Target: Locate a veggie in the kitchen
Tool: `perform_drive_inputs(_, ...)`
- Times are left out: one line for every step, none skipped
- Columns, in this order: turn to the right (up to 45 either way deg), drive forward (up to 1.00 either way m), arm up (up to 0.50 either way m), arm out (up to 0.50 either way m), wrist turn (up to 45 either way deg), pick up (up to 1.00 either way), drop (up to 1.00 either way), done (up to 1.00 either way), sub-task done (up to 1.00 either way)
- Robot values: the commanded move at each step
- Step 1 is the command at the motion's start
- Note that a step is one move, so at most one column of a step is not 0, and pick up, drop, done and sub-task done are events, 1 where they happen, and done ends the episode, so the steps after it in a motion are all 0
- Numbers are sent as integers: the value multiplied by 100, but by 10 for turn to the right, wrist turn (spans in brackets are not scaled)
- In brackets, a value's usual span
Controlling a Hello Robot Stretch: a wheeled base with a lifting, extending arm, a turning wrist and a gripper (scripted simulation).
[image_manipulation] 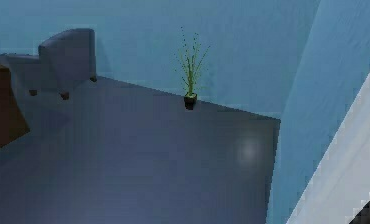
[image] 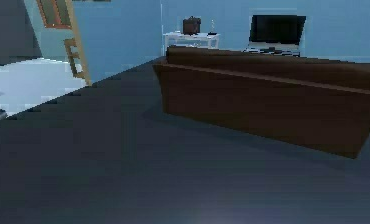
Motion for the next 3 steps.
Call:
perform_drive_inputs(-150, 0, 0, 0, 0, 0, 0, 0, 0)
perform_drive_inputs(0, 40, 0, 0, 0, 0, 0, 0, 0)
perform_drive_inputs(-150, 0, 0, 0, 0, 0, 0, 0, 0)
